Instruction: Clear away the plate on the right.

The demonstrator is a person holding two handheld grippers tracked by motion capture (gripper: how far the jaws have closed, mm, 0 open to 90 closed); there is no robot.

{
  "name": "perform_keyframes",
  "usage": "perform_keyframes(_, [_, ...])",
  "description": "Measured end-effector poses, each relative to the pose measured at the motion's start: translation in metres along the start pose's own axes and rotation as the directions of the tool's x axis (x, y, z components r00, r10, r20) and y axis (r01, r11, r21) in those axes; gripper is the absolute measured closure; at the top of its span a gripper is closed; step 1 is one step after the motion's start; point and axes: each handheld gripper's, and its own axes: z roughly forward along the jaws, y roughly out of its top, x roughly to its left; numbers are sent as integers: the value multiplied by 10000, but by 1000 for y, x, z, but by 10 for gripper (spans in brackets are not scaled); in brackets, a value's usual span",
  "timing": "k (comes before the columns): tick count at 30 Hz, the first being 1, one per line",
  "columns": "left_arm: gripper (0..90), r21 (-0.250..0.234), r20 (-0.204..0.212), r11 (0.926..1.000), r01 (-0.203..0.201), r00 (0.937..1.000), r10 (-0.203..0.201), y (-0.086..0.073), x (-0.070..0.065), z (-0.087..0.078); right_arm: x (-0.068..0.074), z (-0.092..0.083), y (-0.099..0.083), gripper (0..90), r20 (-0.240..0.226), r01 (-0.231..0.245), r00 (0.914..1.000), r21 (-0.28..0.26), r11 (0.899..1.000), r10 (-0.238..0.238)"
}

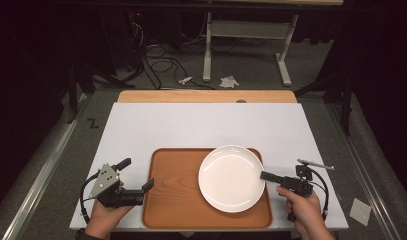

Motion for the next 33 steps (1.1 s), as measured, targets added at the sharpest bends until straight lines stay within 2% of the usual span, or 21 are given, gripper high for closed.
perform_keyframes(22, [3, 14, 50, 10000, 24, 10000, -24, 0, 0, 0, 0, 7, -1, 888, -170, -141, 9997, 490, 9987, 149])
perform_keyframes(31, [5, 98, 108, 10000, 9, 9999, -10, -1, -1, 1, -2, 12, -1, 889, 403, -34, 9992, 839, 9965, 0])
perform_keyframes(32, [5, 108, 114, 9999, -3, 9999, 2, -1, -1, 1, -2, 13, -2, 881, 766, 122, 9969, 1012, 9948, -200])
perform_keyframes(33, [5, 106, 120, 9999, -15, 9999, 14, 0, -1, 1, -2, 13, -2, 873, 833, 121, 9963, 1044, 9945, -209])
